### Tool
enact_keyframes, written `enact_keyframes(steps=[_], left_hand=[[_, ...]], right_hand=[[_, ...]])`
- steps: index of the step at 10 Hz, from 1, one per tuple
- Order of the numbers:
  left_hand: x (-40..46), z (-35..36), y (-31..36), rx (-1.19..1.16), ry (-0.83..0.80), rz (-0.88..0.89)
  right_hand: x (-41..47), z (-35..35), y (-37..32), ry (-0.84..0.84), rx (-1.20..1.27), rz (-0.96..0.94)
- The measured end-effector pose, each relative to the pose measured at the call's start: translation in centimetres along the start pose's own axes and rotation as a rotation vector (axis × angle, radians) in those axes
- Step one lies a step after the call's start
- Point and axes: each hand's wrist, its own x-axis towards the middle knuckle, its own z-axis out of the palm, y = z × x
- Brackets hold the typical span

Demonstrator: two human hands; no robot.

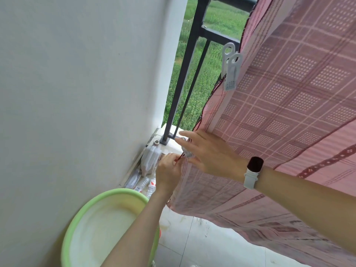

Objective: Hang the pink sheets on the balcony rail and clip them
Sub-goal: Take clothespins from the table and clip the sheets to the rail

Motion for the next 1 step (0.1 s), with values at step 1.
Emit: enact_keyframes(steps=[1], left_hand=[[0.09,-0.86,0.94,0.038,-0.058,-0.047]], right_hand=[[-1.16,-0.82,-0.09,0.152,0.227,0.066]])
